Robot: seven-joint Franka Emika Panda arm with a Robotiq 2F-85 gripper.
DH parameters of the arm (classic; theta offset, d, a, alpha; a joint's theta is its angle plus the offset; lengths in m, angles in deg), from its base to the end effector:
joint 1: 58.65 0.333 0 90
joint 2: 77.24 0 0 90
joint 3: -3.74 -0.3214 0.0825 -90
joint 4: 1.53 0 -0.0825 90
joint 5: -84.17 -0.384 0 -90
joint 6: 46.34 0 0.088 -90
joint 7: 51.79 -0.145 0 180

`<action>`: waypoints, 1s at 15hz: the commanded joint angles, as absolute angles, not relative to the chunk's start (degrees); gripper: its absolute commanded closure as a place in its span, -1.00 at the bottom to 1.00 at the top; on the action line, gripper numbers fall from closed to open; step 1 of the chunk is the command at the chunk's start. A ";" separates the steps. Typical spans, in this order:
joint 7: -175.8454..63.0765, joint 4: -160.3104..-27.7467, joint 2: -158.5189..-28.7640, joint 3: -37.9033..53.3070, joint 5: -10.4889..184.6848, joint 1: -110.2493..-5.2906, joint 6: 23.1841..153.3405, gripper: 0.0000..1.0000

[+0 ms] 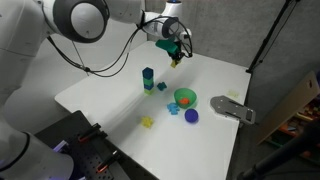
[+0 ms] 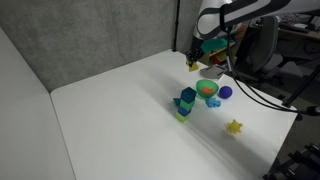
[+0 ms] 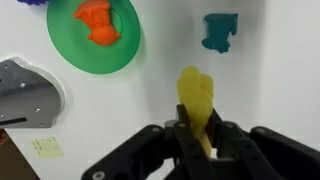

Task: Pick up the yellow toy from the green bowl and put it on the table

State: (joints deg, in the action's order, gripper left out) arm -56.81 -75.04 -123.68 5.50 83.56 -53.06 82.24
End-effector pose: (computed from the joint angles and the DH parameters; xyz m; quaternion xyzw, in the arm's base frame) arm 0.7703 0.0576 0.2445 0.9971 -0.0078 0.0757 0.0005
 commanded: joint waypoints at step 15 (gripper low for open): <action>-50.89 -107.45 -112.95 4.12 85.91 -55.00 81.05 0.86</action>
